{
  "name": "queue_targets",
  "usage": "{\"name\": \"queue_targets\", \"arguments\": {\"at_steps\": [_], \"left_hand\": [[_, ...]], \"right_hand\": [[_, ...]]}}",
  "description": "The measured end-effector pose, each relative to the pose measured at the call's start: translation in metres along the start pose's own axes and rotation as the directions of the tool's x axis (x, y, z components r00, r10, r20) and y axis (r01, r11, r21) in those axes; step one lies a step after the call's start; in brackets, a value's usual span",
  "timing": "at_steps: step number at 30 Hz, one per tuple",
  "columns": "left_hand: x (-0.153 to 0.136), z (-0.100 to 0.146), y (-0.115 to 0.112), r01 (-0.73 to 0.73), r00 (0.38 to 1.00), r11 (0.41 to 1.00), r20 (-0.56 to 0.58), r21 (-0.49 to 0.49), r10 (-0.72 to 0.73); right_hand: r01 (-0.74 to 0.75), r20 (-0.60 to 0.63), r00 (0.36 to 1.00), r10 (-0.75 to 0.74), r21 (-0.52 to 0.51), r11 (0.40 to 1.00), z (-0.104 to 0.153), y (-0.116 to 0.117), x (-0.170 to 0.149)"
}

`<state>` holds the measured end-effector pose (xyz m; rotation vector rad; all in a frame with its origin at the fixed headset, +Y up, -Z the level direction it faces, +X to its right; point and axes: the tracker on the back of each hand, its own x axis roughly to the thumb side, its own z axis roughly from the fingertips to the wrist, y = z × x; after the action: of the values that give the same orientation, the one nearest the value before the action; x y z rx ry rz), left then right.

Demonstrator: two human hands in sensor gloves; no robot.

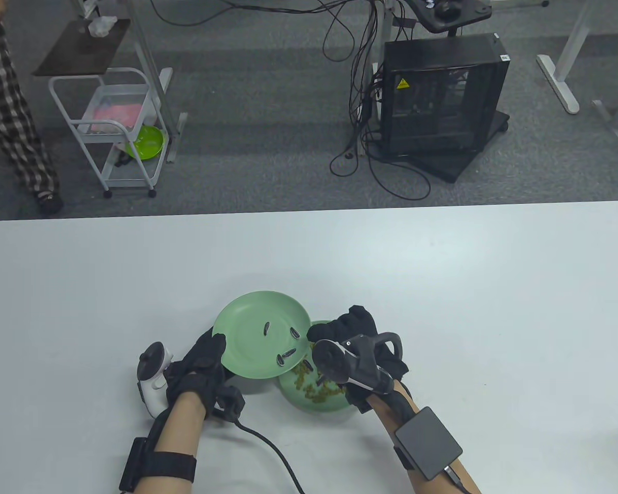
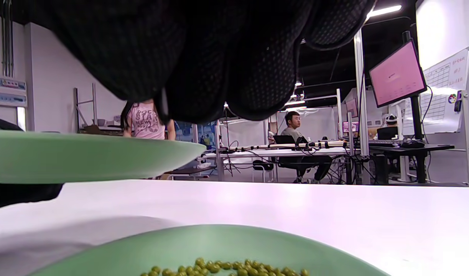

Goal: Pick sunflower seeds with hand pinch into plate

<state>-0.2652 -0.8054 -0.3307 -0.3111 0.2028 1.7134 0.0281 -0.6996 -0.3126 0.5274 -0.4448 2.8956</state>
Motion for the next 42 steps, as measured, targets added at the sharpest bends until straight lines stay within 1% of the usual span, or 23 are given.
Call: {"name": "queue_targets", "arguments": {"at_steps": [3, 9, 15, 16, 21, 30, 42], "left_hand": [[-0.001, 0.000, -0.002, 0.002, 1.000, 1.000, -0.001, -0.007, -0.002], [-0.001, -0.001, -0.006, 0.006, 1.000, 1.000, -0.002, -0.021, -0.006], [-0.001, -0.001, -0.006, 0.006, 1.000, 1.000, -0.002, -0.023, -0.006], [-0.001, -0.001, -0.006, 0.009, 1.000, 0.999, -0.002, -0.035, -0.009], [-0.003, -0.003, -0.011, 0.013, 1.000, 0.999, -0.001, -0.045, -0.013], [-0.005, -0.004, -0.017, 0.020, 1.000, 0.998, -0.001, -0.053, -0.020], [-0.006, -0.004, -0.019, 0.027, 1.000, 0.998, -0.002, -0.059, -0.027]], "right_hand": [[0.037, 0.003, 0.999, -0.037, -0.021, 0.999, 0.001, -0.003, 0.003], [0.062, 0.027, 0.998, -0.061, -0.038, 0.997, 0.002, -0.004, 0.010], [0.055, 0.061, 0.997, -0.053, -0.032, 0.998, 0.004, -0.001, 0.020], [0.055, 0.067, 0.996, -0.053, -0.031, 0.998, 0.004, -0.001, 0.022], [0.042, 0.099, 0.994, -0.039, -0.029, 0.999, 0.006, 0.001, 0.032], [0.026, 0.126, 0.992, -0.022, -0.030, 0.999, 0.008, 0.005, 0.041], [0.008, 0.159, 0.987, -0.005, -0.023, 1.000, 0.010, 0.006, 0.050]]}}
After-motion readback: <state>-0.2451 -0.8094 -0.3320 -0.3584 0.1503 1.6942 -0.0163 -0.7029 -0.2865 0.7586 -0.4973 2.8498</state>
